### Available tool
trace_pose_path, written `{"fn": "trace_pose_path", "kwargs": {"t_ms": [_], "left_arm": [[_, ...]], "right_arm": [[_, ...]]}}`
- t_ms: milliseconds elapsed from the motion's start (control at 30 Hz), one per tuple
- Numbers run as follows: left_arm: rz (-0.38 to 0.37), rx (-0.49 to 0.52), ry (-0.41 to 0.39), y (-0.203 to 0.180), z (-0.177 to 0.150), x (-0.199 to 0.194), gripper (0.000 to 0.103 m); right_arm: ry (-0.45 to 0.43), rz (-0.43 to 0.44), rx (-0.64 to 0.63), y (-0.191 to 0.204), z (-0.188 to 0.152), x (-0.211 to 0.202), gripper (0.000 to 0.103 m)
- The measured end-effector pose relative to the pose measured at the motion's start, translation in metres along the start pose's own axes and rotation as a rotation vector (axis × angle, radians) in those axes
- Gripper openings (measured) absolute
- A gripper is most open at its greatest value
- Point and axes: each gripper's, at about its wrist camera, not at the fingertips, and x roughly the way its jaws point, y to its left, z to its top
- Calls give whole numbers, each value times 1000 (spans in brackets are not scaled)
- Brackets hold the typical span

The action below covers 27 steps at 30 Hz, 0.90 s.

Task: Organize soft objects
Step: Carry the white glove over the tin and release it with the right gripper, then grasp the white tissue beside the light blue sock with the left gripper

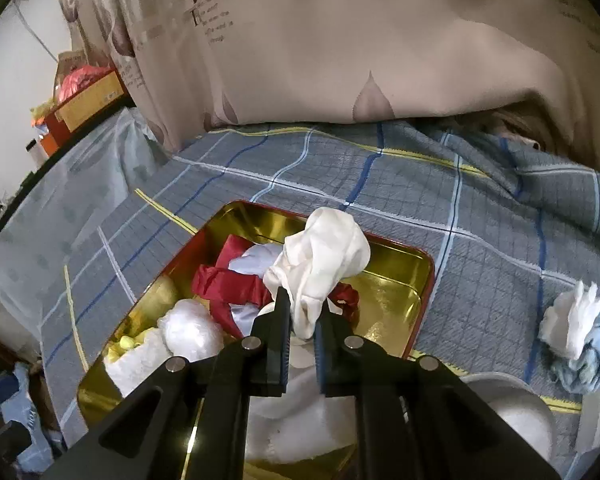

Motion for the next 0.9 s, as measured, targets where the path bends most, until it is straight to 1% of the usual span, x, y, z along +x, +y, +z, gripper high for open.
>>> {"fn": "trace_pose_path", "kwargs": {"t_ms": [100,133,200,233,267,333,467,633,767,900], "left_arm": [[-2,2,4,0,-1,2,58],[-1,2,4,0,-1,2,58],[3,7,6,0,-2,3,58],[5,7,8,0,-2,4,58],[5,6,11,1,-3,5,58],[5,8,15,1,-3,6,58],[18,24,24,0,-5,9,58],[26,31,36,-1,-6,13,58],[30,31,47,0,-7,16,58],[33,37,51,0,-8,18,58]], "right_arm": [[-4,-16,-12,1,1,0,14],[-9,-18,-17,2,1,-1,17],[-26,-32,-29,3,2,-5,34],[-35,-41,-34,3,2,-7,50],[-46,-48,-40,4,2,-10,61],[-69,-55,-51,6,2,-15,66],[-95,-90,-87,12,2,-23,70],[-152,-100,-112,19,-1,-41,73],[-235,-62,-89,21,-2,-67,75],[-339,-45,-60,18,-14,-101,80]]}}
